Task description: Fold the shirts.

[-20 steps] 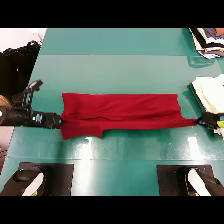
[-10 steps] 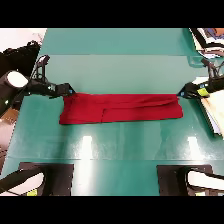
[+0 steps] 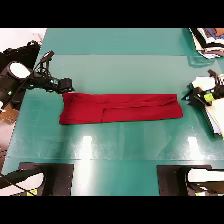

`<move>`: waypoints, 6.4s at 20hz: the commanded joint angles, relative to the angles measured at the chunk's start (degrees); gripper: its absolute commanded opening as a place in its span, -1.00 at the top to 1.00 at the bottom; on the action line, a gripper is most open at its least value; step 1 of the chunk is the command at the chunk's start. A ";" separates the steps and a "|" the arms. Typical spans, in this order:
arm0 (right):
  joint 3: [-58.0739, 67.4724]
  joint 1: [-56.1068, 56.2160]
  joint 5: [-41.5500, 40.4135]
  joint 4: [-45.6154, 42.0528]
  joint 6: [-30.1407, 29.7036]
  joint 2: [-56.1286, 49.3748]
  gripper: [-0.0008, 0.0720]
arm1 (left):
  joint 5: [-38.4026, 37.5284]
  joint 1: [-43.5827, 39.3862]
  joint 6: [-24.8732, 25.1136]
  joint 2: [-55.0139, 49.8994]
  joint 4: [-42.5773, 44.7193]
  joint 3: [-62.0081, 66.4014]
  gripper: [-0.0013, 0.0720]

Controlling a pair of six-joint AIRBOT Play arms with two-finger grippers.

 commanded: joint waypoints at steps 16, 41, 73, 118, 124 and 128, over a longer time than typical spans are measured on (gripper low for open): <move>-0.83 5.55 -1.18 9.01 -8.26 -1.99 0.94 | 12.07 -21.97 -0.76 -13.38 -8.35 1.70 0.90; 19.39 45.11 -11.93 21.44 -2.73 12.61 0.94 | 0.15 -21.35 -3.82 -22.49 1.51 21.24 0.90; -8.31 33.88 -19.15 21.51 -2.89 1.92 -0.82 | -13.38 8.70 -3.48 6.16 14.93 21.35 0.89; 24.87 -13.55 -17.38 8.85 1.31 9.73 0.94 | 1.36 -7.06 -3.08 6.16 5.07 21.35 0.89; 24.13 -19.12 -8.13 0.31 2.05 16.74 0.94 | 0.31 -7.06 -3.06 6.16 5.14 21.35 0.89; 13.20 -24.52 -7.50 -6.03 3.52 21.46 0.94 | -0.46 -7.06 -3.04 6.16 5.11 21.35 0.89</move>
